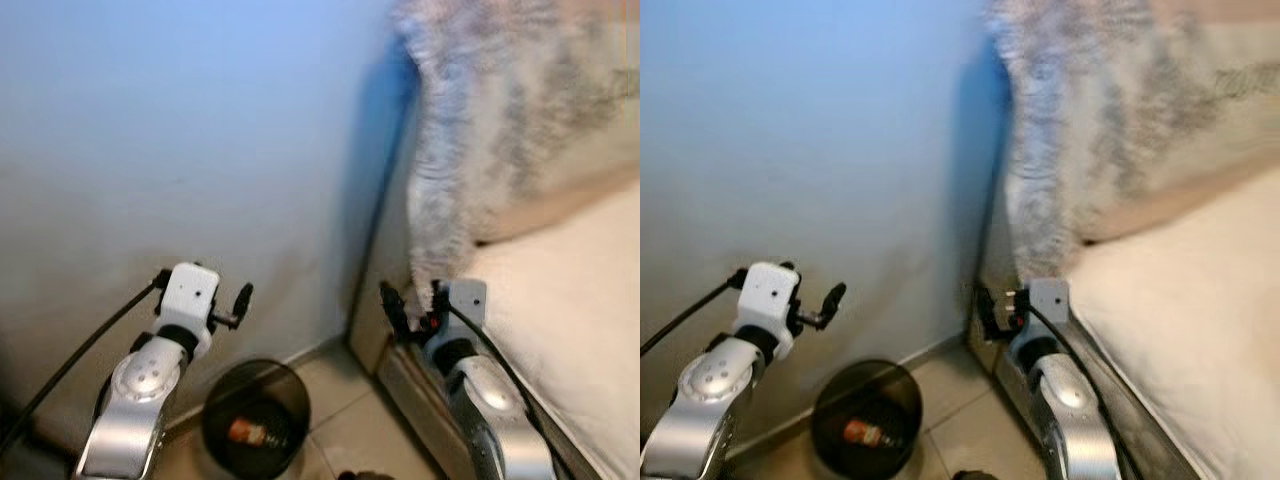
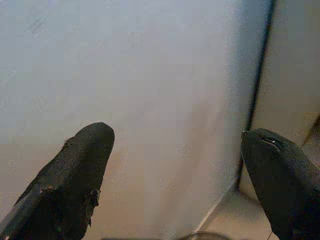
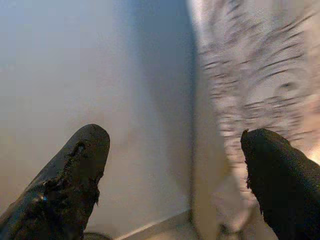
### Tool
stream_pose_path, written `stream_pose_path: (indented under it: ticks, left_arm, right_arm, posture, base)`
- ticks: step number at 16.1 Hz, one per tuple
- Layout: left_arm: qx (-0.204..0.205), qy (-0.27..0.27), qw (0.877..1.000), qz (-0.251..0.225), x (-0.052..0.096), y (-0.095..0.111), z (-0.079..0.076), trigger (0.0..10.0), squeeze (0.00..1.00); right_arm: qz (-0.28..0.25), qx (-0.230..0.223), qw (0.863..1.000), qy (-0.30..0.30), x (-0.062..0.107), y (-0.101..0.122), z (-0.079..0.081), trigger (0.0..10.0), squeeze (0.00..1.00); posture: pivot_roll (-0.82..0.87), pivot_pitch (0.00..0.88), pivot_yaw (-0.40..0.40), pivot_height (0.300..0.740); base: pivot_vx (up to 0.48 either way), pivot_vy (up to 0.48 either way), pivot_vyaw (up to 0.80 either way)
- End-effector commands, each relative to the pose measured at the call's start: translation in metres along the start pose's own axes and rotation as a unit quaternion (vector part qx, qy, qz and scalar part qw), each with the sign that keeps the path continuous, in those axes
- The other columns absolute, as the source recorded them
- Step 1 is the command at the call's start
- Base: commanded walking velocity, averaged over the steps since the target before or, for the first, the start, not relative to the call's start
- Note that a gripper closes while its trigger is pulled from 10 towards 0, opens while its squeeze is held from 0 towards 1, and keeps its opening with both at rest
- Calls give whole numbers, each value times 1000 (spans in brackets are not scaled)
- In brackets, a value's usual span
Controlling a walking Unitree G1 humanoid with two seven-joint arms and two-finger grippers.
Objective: Clean up the room
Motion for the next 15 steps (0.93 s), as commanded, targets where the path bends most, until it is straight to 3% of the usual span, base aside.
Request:
stream_pose_path:
  ticks: [1, 3, 5, 6, 7, 11, 13, 15]
  left_arm:
    - [-3, 2, 1000, 1, 0, 0, 1, 10000, 0]
    - [-5, 2, 1000, 0, 0, 1, 1, 10000, 0]
    - [-26, 31, 999, -4, 0, 2, 9, 10000, 0]
    - [9, 103, 994, -21, -1, 6, 30, 10000, 0]
    - [10, 147, 988, -55, 2, 16, 40, 10000, 0]
    - [18, 125, 990, -59, 1, 18, 39, 10000, 0]
    - [37, 108, 993, -26, 0, 7, 37, 10000, 0]
    - [36, 77, 996, -27, 1, 7, 30, 10000, 0]
  right_arm:
    - [-3, 9, 1000, 12, 0, 2, 5, 10000, 1000]
    - [-13, 34, 999, 0, -1, 4, 0, 10000, 1000]
    - [-8, 25, 999, -23, 1, 4, -9, 10000, 1000]
    - [-20, 37, 999, -35, 0, 9, -14, 10000, 1000]
    - [-27, 39, 998, -36, 0, 12, -15, 10000, 1000]
    - [-35, 60, 997, -41, 0, 14, -16, 10000, 1000]
    - [-42, 55, 996, -65, 0, 19, -23, 10000, 1000]
    - [-36, 65, 994, -74, -2, 18, -26, 10000, 1000]
  posture:
    - [1, 0, -3, 740]
    - [3, 0, -5, 740]
    - [1, 0, -4, 740]
    - [-4, 0, -1, 740]
    - [-4, 0, 0, 740]
    - [-5, 0, 0, 740]
    - [-5, 0, 0, 740]
    - [-8, 0, 1, 740]
  base:
    - [0, 0, -800]
    - [0, 0, -800]
    - [0, 0, -800]
    - [0, 0, -800]
    - [0, 0, -800]
    - [0, 0, -800]
    - [0, 0, -800]
    - [0, 0, -800]
Point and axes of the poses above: a point about 5 cm out from each wrist's last joint towards the gripper, its own x axis pointing back from the gripper into the wrist, its own y axis along the axis of the wrist's last joint, z = x × y, the point moved 6 cm from there along -x, pointing out of the wrist towards the gripper, and after that the axes turned 5 degrees about -x, right-handed, at the moved point
